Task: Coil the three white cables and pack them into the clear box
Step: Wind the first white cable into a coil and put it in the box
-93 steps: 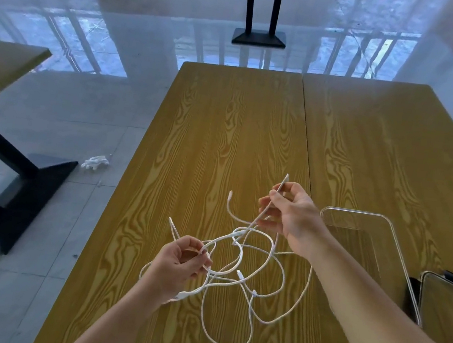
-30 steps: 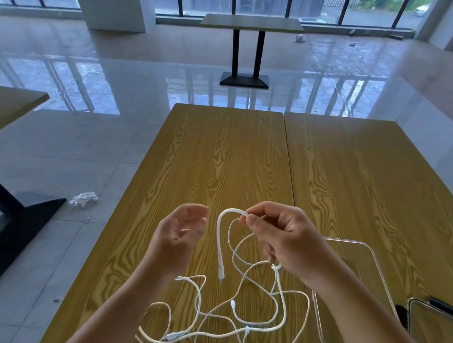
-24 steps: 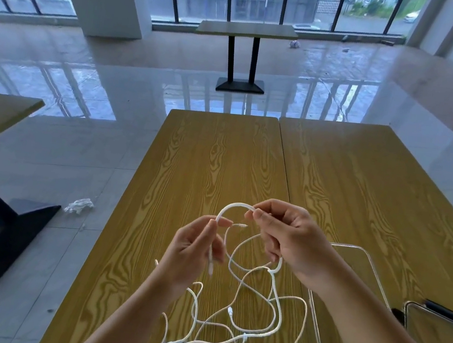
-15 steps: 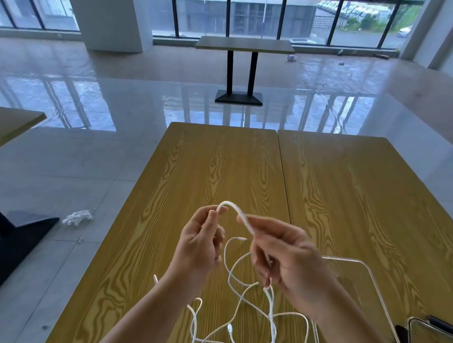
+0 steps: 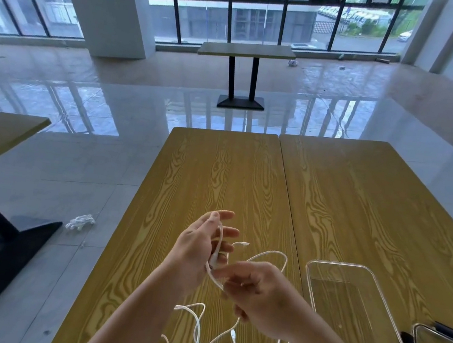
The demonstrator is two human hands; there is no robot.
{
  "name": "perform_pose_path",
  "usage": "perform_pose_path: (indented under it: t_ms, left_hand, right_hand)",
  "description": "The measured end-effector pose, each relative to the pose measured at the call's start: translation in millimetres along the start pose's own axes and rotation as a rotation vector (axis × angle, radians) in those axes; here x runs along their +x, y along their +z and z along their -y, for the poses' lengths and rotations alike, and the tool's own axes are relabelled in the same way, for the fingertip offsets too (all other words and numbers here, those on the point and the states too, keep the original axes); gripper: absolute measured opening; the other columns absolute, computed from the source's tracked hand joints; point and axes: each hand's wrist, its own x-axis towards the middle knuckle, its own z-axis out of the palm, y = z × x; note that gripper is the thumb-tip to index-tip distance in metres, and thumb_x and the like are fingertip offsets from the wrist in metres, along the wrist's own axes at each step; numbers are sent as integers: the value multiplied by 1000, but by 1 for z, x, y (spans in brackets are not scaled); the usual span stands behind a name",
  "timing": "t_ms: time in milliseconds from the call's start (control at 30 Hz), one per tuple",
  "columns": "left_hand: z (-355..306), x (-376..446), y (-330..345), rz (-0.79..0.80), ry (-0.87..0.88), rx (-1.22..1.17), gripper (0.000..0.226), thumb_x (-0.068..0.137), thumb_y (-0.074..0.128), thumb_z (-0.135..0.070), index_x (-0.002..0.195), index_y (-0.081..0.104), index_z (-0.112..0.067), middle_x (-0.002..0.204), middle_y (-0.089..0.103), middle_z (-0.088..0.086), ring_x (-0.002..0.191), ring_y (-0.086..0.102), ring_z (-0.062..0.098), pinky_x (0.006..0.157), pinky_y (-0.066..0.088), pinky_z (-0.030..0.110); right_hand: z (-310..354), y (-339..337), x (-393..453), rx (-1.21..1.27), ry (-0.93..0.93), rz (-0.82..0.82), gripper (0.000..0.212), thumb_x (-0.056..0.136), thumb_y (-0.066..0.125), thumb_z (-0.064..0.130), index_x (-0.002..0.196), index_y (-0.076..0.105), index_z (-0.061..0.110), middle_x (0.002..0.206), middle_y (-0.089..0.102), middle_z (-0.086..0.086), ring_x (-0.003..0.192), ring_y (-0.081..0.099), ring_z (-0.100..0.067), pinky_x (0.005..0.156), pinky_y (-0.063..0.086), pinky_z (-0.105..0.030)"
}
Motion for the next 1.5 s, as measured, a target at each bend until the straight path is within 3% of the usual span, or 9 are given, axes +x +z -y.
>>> perform_pose_path:
  t_ms: [200, 367, 533, 700, 833, 967, 1100, 1233, 1500]
  left_hand:
    - [-13, 9, -23, -37, -26, -122, 42, 106, 34, -35, 108, 71, -15, 91, 75, 10, 66, 57, 16, 60, 45, 29]
    - [-34, 12, -51, 16, 23, -206, 42, 105, 33, -38, 104, 72, -20, 94, 74, 9, 67, 55, 16, 55, 44, 31]
    - [-25, 5, -51, 150, 44, 28, 42, 106, 31, -35, 111, 71, -24, 100, 73, 8, 71, 58, 16, 60, 44, 31]
    - [-7, 1, -46, 129, 57, 159, 40, 106, 32, -34, 118, 68, -21, 110, 74, 9, 83, 57, 20, 67, 47, 30]
    - [4, 1, -41, 106, 53, 101, 41, 106, 32, -34, 115, 68, -16, 101, 73, 13, 88, 61, 25, 72, 48, 34]
    - [10, -1, -37, 82, 83, 14, 41, 107, 31, -32, 113, 66, -13, 88, 74, 10, 87, 64, 24, 78, 49, 36]
    - [10, -2, -39, 77, 77, -20, 43, 106, 31, -36, 114, 67, -15, 98, 74, 11, 92, 67, 24, 80, 52, 39]
    - [10, -5, -40, 120, 21, -123, 44, 105, 33, -42, 117, 68, -18, 111, 72, 16, 98, 71, 36, 79, 56, 52]
    - [22, -5, -26, 195, -42, -141, 45, 104, 32, -45, 124, 66, -24, 91, 64, 22, 70, 57, 26, 75, 46, 40]
  right_hand:
    - [-10, -9, -1, -108, 119, 247, 19, 104, 49, 25, 106, 67, 23, 84, 73, 3, 66, 65, -9, 64, 55, -24]
    - [-20, -19, -1, -200, 223, 438, 23, 105, 45, 26, 105, 68, 24, 70, 65, 6, 53, 56, -7, 55, 45, -21]
    - [-14, -28, 13, -236, 315, 155, 22, 100, 55, 23, 87, 70, 14, 65, 64, -2, 43, 52, -7, 44, 43, -18]
    - [11, -23, 12, 140, 167, -108, 23, 100, 56, 17, 90, 67, 0, 54, 57, -2, 40, 44, -11, 41, 41, -22]
    - [26, -10, 8, 443, 71, -56, 22, 101, 48, 7, 96, 69, 2, 60, 58, -6, 47, 48, -14, 45, 43, -25]
    - [27, -4, 7, 532, 55, -3, 30, 99, 43, 0, 109, 71, 5, 65, 59, -9, 53, 52, -17, 50, 47, -30]
    - [23, -3, 7, 580, 26, -16, 36, 101, 42, -1, 108, 75, 14, 65, 56, -11, 49, 49, -16, 43, 45, -29]
    - [23, 0, 9, 545, 49, -90, 34, 102, 47, 6, 116, 70, 27, 67, 59, -12, 49, 52, -18, 42, 47, -29]
    - [22, 14, 9, 381, 4, -144, 20, 101, 55, 16, 106, 73, 24, 66, 62, -8, 49, 52, -17, 44, 48, -29]
